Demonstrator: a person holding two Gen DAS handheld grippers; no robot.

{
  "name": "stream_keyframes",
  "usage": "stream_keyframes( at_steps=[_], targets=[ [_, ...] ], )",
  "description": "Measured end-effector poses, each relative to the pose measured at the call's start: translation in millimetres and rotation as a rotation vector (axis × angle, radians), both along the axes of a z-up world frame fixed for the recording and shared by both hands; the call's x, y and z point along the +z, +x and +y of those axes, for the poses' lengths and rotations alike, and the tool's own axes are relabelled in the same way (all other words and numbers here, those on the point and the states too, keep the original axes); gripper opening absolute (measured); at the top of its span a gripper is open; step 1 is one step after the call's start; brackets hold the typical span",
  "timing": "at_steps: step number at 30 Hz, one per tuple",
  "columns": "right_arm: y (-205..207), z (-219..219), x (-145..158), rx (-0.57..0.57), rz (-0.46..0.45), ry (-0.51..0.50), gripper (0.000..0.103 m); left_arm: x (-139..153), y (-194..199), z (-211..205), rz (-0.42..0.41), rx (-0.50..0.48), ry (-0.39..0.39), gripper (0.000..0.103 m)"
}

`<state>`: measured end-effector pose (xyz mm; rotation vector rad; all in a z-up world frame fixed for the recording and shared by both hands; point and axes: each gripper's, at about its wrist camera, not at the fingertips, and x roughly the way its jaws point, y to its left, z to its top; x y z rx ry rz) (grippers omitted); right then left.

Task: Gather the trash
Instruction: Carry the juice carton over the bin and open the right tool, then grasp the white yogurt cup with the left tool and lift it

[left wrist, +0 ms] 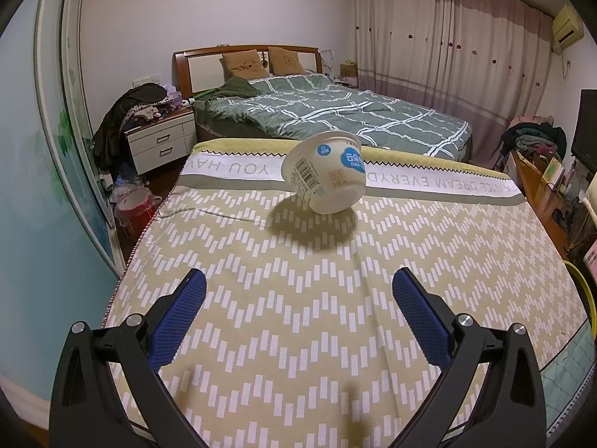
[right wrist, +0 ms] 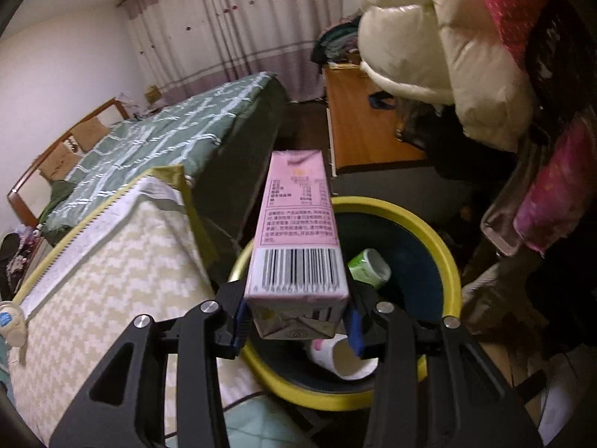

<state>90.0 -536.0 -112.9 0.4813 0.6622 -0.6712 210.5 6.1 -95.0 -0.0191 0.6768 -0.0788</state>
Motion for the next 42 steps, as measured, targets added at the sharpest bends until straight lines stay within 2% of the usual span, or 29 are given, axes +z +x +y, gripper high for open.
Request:
stream_keyframes(
  at_steps=[1,4,11,16,22,27,28,36,42],
  targets=[
    [-1,-1,-3,-0.011,0.003,0.001,0.041,0,0,0,0.001,0.0,0.001,0.098],
    [-3,-4,-7,-0.027,0.003,0.014,0.052,-1,1,-1,0.002,-0.001,0.003,0.098],
    [1,10,0,-0.018,0.023,-0.073,0.052,-3,1,-4,0.006,-0.003,0.019,0.098],
    [3,11,2,-0.009,0.021,-0.089,0.053,-5,4,-8,0.024,-0.016,0.013,0.098],
    [5,12,3,0.01,0.013,-0.09,0.054,3,13,-19,0.101,-0.053,-0.023,0.098],
    [4,12,3,0.02,-0.004,-0.085,0.055,8,43,-22,0.194,-0.055,-0.147,0.098],
    [4,11,3,0.021,-0.005,-0.078,0.055,9,51,-23,0.202,-0.048,-0.152,0.098],
    [5,7,0,0.033,-0.015,-0.04,0.055,2,128,-25,0.259,0.015,-0.136,0.098],
    [7,6,-2,0.041,-0.011,-0.026,0.055,1,164,-24,0.276,0.055,-0.099,0.098]
  ],
)
